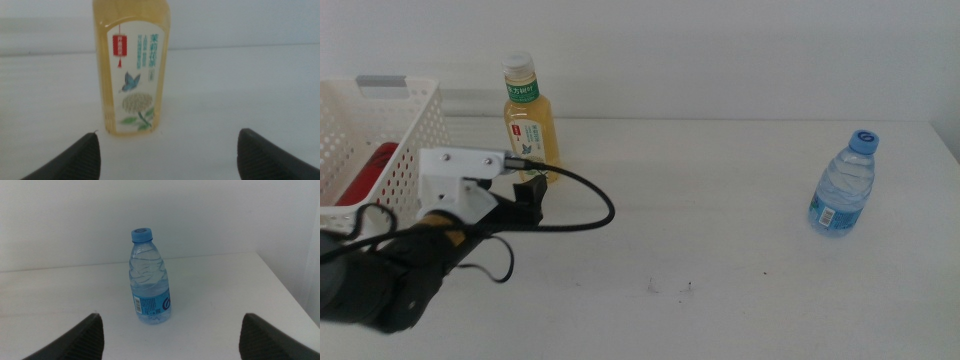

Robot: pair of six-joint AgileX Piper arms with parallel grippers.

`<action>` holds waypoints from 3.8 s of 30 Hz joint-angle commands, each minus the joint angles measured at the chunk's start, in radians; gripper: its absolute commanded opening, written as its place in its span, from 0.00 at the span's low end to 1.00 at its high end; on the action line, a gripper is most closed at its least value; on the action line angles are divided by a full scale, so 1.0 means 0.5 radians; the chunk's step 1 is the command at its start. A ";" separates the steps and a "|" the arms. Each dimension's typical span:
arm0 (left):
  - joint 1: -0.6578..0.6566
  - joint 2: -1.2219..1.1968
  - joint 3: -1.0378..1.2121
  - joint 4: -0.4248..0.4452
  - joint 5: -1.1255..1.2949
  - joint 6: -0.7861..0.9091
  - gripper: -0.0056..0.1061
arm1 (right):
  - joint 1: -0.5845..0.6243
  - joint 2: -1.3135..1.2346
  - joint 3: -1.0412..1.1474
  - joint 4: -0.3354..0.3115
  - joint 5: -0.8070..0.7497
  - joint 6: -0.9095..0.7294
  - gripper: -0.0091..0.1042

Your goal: Use arms to grab the bottles and put them into the dustbin to the left of the table.

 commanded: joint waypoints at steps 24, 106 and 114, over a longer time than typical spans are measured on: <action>0.004 0.786 -0.920 -0.369 -0.076 0.326 0.89 | -0.017 -0.010 0.007 -0.021 -0.026 -0.016 0.88; 0.961 0.410 -2.461 -0.424 4.080 1.342 0.89 | -0.017 -0.010 0.007 -0.021 -0.026 -0.016 0.88; 0.852 0.045 -2.456 -0.459 4.003 1.296 0.89 | -0.017 -0.010 0.007 -0.021 -0.026 -0.016 0.88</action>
